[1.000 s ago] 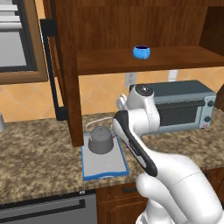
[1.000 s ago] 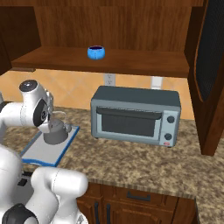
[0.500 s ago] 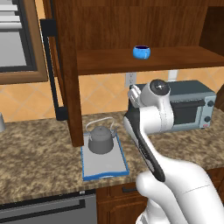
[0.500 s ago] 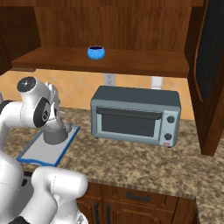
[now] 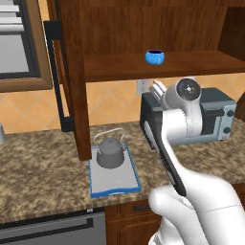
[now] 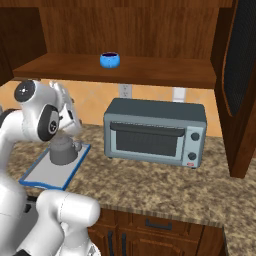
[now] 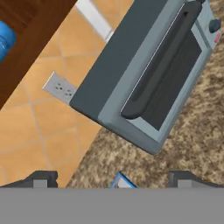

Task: Pick the kettle from the counter and place it on the tray. Then pick the mug from the cabinet and place it on the tray. Then close the cabinet doors.

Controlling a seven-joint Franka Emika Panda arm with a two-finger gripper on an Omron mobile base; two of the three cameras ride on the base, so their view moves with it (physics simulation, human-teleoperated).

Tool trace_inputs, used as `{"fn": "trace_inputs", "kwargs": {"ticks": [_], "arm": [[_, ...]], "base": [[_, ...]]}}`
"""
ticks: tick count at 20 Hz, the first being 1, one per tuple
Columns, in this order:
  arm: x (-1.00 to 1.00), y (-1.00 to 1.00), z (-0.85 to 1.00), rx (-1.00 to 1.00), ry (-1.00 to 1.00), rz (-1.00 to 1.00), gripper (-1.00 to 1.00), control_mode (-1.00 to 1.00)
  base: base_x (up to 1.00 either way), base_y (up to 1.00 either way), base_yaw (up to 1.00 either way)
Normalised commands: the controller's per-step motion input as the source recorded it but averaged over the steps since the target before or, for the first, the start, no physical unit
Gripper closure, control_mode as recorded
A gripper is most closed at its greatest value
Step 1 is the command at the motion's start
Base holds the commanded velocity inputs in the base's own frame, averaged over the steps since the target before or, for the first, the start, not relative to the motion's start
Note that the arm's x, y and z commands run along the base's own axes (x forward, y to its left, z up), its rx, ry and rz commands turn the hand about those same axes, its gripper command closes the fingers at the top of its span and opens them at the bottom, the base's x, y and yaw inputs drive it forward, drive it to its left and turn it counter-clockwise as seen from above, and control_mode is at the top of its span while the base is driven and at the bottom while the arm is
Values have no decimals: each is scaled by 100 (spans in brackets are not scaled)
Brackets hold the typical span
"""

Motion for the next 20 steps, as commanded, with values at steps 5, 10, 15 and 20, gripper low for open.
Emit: {"fn": "trace_inputs", "kwargs": {"ticks": [5, 10, 15, 20], "arm": [[-1, -29, 36, -22, -7, 21, -100, -100], [0, -30, 45, -30, -11, 23, -100, -100], [-1, -28, 47, -32, -16, 22, -100, -100], [-2, -16, 34, -32, -18, 16, -100, -100]], "base": [[0, 0, 0], [0, 0, 0], [0, 0, 0], [0, 0, 0]]}}
